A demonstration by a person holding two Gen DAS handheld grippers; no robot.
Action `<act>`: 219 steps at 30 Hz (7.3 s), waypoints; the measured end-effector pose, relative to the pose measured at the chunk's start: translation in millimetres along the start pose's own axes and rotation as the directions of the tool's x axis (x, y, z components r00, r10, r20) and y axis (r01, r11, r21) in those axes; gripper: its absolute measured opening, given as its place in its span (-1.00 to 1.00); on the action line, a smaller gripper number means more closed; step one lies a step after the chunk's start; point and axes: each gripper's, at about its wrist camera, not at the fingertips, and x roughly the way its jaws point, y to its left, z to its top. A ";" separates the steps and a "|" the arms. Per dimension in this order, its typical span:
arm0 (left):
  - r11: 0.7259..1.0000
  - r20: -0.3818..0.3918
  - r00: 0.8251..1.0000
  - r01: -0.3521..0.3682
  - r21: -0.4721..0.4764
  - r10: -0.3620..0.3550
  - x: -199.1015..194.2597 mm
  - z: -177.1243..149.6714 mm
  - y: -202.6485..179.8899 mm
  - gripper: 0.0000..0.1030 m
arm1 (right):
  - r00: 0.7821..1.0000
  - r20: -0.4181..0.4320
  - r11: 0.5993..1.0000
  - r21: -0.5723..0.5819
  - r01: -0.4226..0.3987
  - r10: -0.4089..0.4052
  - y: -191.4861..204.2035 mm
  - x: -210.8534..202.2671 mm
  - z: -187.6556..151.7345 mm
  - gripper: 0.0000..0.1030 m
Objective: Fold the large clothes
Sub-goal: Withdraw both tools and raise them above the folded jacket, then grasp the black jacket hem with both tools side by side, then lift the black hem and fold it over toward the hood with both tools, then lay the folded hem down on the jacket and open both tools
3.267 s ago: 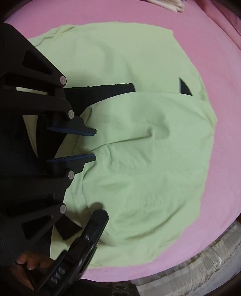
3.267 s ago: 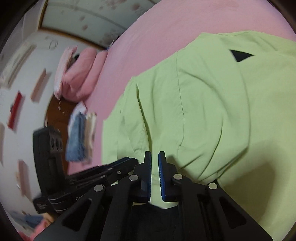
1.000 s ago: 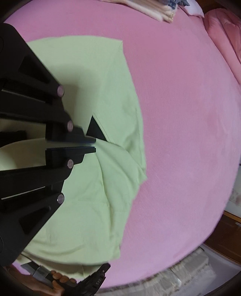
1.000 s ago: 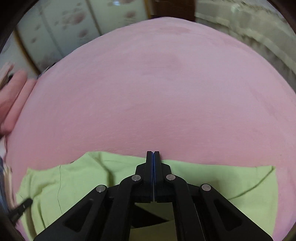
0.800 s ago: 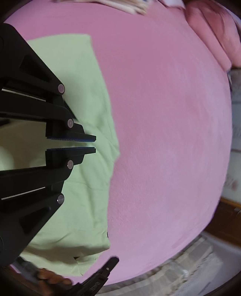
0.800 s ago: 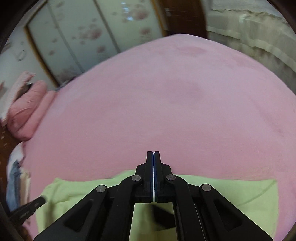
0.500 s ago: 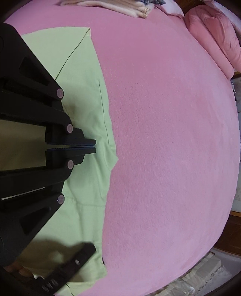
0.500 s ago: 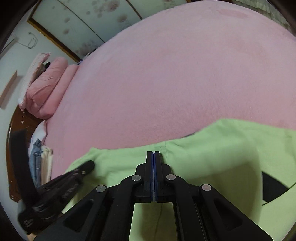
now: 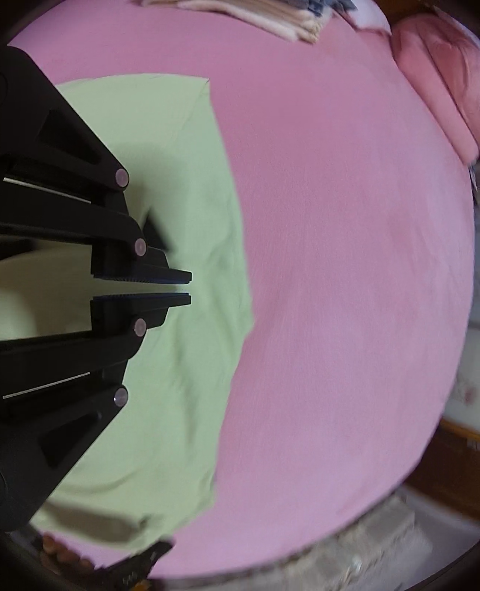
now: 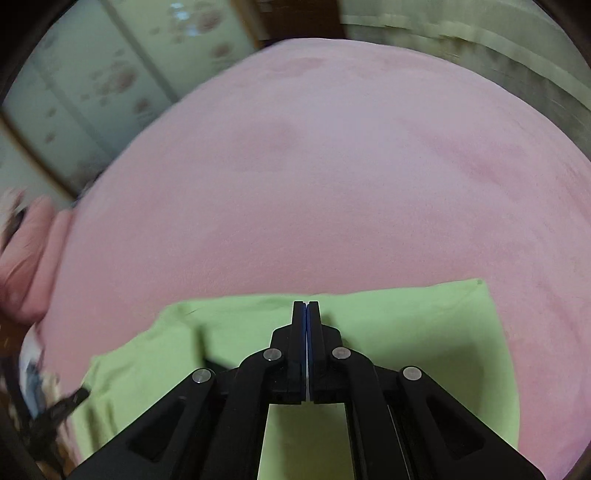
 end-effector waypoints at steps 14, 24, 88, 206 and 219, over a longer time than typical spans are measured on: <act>0.986 -0.090 0.989 0.104 -0.134 -0.116 -2.6 -98.1 19.3 -0.97 | 0.931 -0.274 0.962 -0.060 -0.267 0.241 62.3 29.0 -111.6 -1.00; 0.982 -0.054 0.987 -0.155 -0.111 0.150 -47.1 -132.7 57.3 -0.97 | 0.985 -0.168 1.000 0.002 -0.026 0.026 -27.6 -47.0 -122.9 -1.00; 0.993 -0.275 0.958 0.054 -0.110 -0.083 -290.6 -472.0 217.8 0.35 | 0.964 -0.263 0.946 0.320 0.043 0.045 -238.1 -414.0 -415.3 0.28; 0.982 -0.017 0.985 -0.171 0.084 0.173 -24.7 -210.9 81.4 -0.98 | 0.954 -0.233 0.980 -0.023 -0.199 0.188 -141.5 -101.8 -209.0 -1.00; 0.987 0.146 0.987 -0.040 -0.156 0.063 -83.1 -197.2 139.0 -0.98 | 0.998 0.026 0.997 -0.031 0.066 -0.065 -155.2 -162.9 -208.6 -1.00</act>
